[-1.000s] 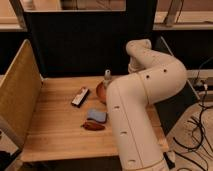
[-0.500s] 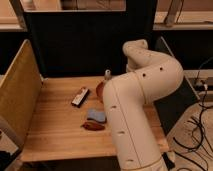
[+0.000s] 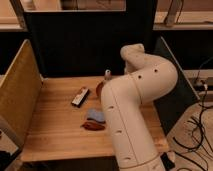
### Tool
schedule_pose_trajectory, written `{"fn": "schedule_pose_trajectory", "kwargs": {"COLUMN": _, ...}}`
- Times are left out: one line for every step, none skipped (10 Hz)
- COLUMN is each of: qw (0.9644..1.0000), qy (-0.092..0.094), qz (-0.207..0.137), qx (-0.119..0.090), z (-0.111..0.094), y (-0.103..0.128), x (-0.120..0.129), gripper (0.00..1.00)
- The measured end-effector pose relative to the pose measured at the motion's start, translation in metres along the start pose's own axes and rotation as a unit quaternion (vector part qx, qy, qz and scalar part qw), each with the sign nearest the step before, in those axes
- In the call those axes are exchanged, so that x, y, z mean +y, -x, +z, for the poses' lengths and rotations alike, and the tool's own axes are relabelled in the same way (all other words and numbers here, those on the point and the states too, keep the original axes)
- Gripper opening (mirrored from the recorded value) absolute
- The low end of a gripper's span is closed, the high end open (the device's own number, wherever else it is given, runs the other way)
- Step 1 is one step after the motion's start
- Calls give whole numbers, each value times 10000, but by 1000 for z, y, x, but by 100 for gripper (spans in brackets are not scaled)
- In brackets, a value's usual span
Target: Push the ceramic bowl across the table
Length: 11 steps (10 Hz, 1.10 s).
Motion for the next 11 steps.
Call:
{"fn": "schedule_pose_trajectory", "kwargs": {"qw": 10000, "qy": 6, "qz": 30, "qx": 58, "z": 7, "y": 0, "x": 0, "gripper": 0}}
{"fn": "schedule_pose_trajectory", "kwargs": {"qw": 9999, "qy": 37, "qz": 57, "qx": 119, "z": 14, "y": -1, "x": 1, "gripper": 0}}
{"fn": "schedule_pose_trajectory", "kwargs": {"qw": 9997, "qy": 78, "qz": 91, "qx": 218, "z": 23, "y": -2, "x": 2, "gripper": 0}}
{"fn": "schedule_pose_trajectory", "kwargs": {"qw": 9994, "qy": 106, "qz": 117, "qx": 294, "z": 30, "y": -3, "x": 2, "gripper": 0}}
{"fn": "schedule_pose_trajectory", "kwargs": {"qw": 9992, "qy": 147, "qz": 133, "qx": 345, "z": 35, "y": -3, "x": 4, "gripper": 0}}
{"fn": "schedule_pose_trajectory", "kwargs": {"qw": 9988, "qy": 216, "qz": 137, "qx": 407, "z": 40, "y": -2, "x": 7, "gripper": 0}}
{"fn": "schedule_pose_trajectory", "kwargs": {"qw": 9986, "qy": 261, "qz": 110, "qx": 436, "z": 42, "y": -2, "x": 10, "gripper": 0}}
{"fn": "schedule_pose_trajectory", "kwargs": {"qw": 9986, "qy": 323, "qz": 27, "qx": 425, "z": 40, "y": 2, "x": 14, "gripper": 0}}
{"fn": "schedule_pose_trajectory", "kwargs": {"qw": 9984, "qy": 395, "qz": -106, "qx": 402, "z": 38, "y": 6, "x": 21, "gripper": 0}}
{"fn": "schedule_pose_trajectory", "kwargs": {"qw": 9978, "qy": 440, "qz": -309, "qx": 391, "z": 35, "y": 12, "x": 32, "gripper": 0}}
{"fn": "schedule_pose_trajectory", "kwargs": {"qw": 9970, "qy": 468, "qz": -482, "qx": 396, "z": 32, "y": 17, "x": 42, "gripper": 0}}
